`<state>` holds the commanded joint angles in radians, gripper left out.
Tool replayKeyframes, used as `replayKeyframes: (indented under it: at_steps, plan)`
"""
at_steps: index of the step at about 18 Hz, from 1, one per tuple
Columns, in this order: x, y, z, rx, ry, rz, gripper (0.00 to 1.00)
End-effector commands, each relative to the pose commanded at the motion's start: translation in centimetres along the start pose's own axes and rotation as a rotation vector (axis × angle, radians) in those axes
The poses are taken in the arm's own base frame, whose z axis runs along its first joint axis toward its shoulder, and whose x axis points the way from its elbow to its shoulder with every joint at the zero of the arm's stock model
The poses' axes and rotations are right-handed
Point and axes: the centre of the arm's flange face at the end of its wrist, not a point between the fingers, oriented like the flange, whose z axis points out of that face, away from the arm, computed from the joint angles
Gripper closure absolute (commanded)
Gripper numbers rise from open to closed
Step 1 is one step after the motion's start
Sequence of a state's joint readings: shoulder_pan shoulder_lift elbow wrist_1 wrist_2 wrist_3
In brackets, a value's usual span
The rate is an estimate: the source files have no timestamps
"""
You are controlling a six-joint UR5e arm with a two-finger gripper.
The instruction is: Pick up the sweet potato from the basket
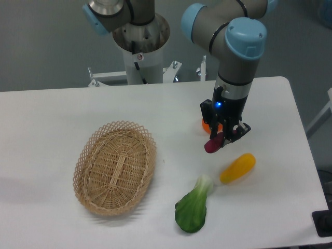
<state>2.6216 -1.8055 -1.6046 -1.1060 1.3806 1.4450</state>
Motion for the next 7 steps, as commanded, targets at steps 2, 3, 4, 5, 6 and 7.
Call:
replayKeyframes:
  at_steps: [2, 3, 4, 5, 6, 7]
  plan:
    - [-0.18, -0.09, -0.32, 0.001, -0.006, 0.001, 0.74]
    - [-0.22, -0.1, -0.39, 0.001, -0.007, 0.001, 0.74]
    - [-0.17, -0.21, -0.47, 0.001, -0.009, 0.003, 0.74]
    - [-0.17, -0.21, -0.48, 0.001, -0.009, 0.003, 0.74]
    - [-0.24, -0.15, -0.56, 0.003, -0.01, 0.002, 0.74]
    - [-0.23, -0.21, -0.45, 0.001, -0.009, 0.003, 0.74]
